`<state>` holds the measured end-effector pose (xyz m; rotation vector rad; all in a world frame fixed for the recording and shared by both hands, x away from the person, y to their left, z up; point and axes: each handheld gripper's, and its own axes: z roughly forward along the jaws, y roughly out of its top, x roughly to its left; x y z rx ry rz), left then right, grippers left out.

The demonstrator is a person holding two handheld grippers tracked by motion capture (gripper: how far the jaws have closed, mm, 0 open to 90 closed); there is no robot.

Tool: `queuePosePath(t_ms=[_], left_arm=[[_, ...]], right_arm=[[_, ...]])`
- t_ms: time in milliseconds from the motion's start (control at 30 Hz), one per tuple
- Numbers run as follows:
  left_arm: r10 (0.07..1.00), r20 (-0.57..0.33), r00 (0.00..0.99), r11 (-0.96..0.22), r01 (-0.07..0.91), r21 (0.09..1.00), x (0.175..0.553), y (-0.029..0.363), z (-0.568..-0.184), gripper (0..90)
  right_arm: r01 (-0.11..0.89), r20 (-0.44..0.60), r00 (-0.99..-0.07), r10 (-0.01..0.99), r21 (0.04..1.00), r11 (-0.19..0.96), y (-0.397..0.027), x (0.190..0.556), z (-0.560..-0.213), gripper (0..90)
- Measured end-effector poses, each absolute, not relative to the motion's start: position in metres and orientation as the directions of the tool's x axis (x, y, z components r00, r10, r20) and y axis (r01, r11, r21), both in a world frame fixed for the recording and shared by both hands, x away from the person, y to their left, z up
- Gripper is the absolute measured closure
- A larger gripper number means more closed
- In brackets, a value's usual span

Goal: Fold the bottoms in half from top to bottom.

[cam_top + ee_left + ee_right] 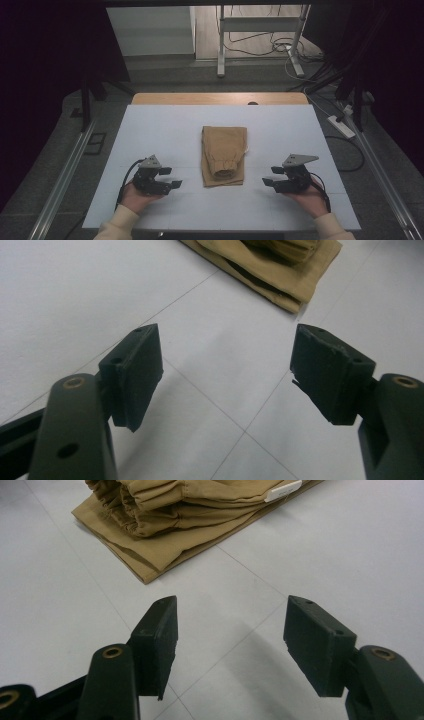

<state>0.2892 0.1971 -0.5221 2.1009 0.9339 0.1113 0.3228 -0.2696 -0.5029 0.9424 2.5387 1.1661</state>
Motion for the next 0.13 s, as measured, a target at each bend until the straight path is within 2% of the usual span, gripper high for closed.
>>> queuePosePath(t_ms=[133], left_arm=[[0.658, -0.229, 0.718, -0.388, 0.583, 0.714, 0.2895, 0.199, -0.5221, 28.6]], right_arm=[[0.471, 0.085, -0.778, 0.622, 0.735, 0.488, -0.2705, 0.3233, -0.5038, 38.2]])
